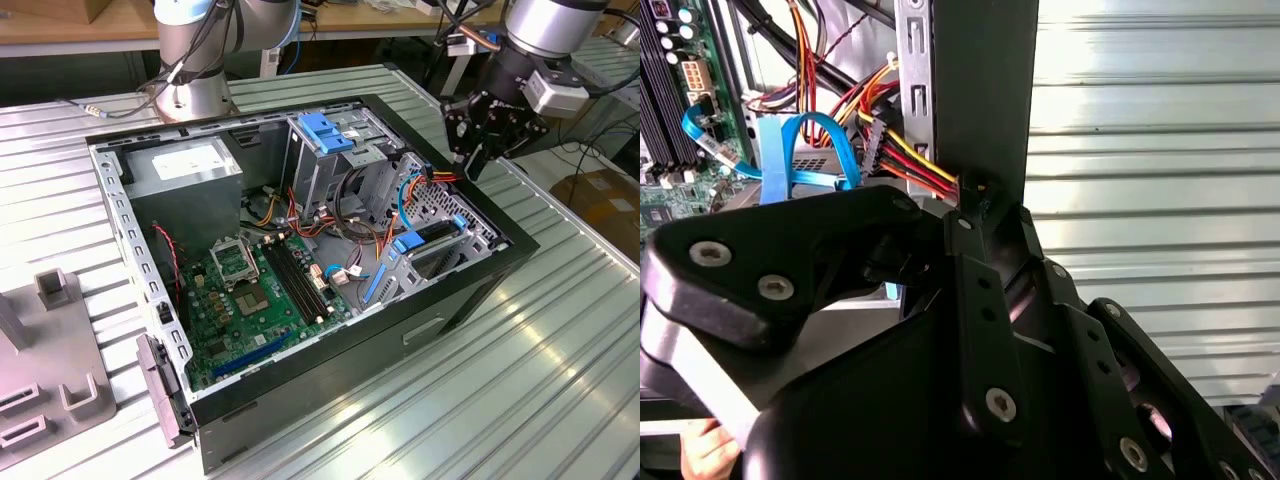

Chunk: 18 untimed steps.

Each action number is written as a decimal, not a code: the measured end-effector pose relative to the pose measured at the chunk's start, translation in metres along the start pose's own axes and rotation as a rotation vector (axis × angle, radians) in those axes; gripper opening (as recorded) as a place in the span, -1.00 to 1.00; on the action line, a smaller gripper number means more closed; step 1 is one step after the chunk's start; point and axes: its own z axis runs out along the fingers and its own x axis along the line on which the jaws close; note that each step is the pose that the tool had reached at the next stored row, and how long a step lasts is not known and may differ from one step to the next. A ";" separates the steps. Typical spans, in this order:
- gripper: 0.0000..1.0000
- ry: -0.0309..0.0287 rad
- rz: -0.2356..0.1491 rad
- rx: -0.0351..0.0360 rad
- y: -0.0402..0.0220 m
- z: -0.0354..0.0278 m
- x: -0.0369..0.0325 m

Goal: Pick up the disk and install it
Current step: 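Insert the first disk wire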

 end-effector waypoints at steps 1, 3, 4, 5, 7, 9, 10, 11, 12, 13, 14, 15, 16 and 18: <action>-0.38 0.0003 0.000 -0.0005 -0.0005 0.0000 -0.0003; -0.38 0.0010 0.000 -0.0016 -0.0014 0.0001 -0.0009; -0.38 0.0010 0.000 -0.0017 -0.0016 0.0001 -0.0010; -0.38 0.0013 0.000 -0.0021 -0.0016 0.0001 -0.0010; -0.41 0.0013 0.000 -0.0022 -0.0017 0.0001 -0.0010; -0.66 0.0018 0.000 -0.0028 -0.0017 0.0000 -0.0010; -0.66 0.0017 0.000 -0.0029 -0.0017 0.0000 -0.0010; -0.66 0.0015 0.000 -0.0027 -0.0017 -0.0002 -0.0010; -0.66 0.0015 0.000 -0.0026 -0.0017 -0.0006 -0.0010; -0.66 0.0017 0.000 -0.0027 -0.0018 -0.0019 -0.0009; -0.66 0.0017 0.000 -0.0029 -0.0018 -0.0032 -0.0008; -0.66 0.0016 0.000 -0.0027 -0.0018 -0.0042 -0.0007; -0.66 0.0016 0.000 -0.0026 -0.0018 -0.0051 -0.0007; -0.66 0.0015 0.001 -0.0026 -0.0015 -0.0053 -0.0014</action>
